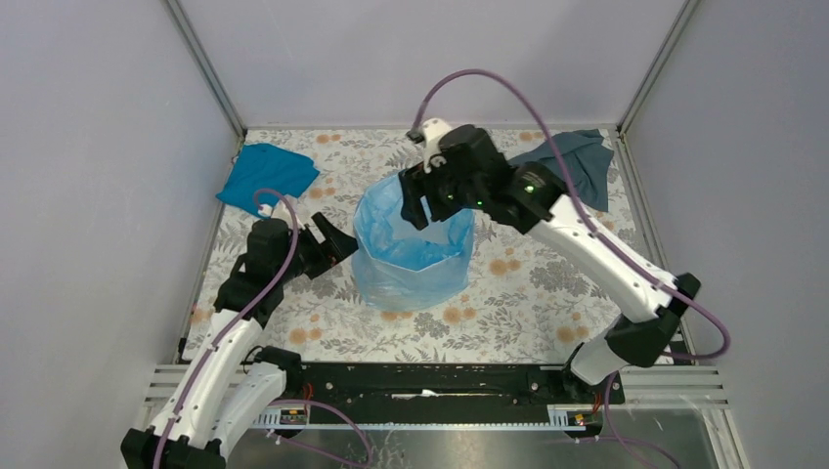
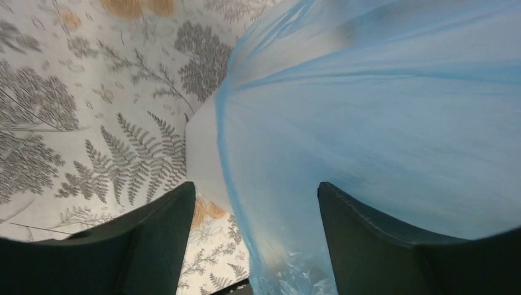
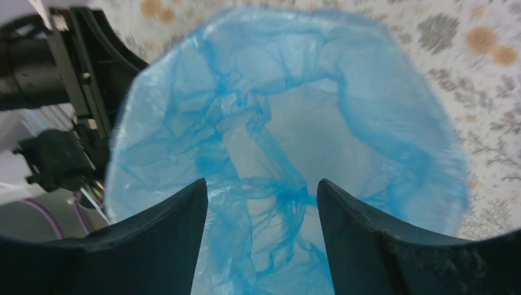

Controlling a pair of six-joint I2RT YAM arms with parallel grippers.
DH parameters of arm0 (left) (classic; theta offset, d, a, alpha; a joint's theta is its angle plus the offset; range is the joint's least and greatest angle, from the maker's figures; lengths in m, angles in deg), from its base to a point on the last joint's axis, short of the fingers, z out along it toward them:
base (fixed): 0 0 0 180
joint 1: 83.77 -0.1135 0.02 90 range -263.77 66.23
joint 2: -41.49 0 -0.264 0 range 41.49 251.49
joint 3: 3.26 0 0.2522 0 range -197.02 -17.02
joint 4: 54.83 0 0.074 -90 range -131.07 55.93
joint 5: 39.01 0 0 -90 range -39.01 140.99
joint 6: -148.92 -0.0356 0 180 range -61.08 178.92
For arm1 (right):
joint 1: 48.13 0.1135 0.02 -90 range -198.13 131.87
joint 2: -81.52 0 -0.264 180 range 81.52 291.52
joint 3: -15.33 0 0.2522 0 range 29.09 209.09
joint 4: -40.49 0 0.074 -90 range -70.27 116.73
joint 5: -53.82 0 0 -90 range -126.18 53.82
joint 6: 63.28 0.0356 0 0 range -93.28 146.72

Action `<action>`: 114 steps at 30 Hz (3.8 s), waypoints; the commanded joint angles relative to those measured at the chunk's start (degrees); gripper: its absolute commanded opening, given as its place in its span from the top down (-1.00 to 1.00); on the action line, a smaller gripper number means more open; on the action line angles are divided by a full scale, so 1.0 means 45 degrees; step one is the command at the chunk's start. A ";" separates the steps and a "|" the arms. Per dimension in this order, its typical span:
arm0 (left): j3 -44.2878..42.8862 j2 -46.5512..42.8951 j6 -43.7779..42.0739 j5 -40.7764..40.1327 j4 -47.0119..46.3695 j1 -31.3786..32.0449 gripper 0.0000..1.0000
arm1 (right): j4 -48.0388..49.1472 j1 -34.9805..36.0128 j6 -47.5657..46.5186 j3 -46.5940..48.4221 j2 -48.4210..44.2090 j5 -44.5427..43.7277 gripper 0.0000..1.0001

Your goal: Put the trash bags into the trash bin

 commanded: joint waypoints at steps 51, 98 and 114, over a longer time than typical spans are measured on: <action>0.1969 -0.0310 0.0149 -0.0294 -0.0677 -0.0025 -0.19 | 0.2152 0.0691 0.0867 -0.3292 0.2428 -0.2725 -0.86; 0.4320 -0.0236 0.1554 0.2712 -0.4737 0.1948 0.08 | 0.3583 0.0662 0.1501 -0.3070 0.1116 -0.0898 -0.92; 0.3316 -0.0893 0.1169 0.1262 -0.1351 0.1948 -0.76 | 0.3454 0.0666 -0.0519 -0.2675 -0.0773 -0.4305 -0.99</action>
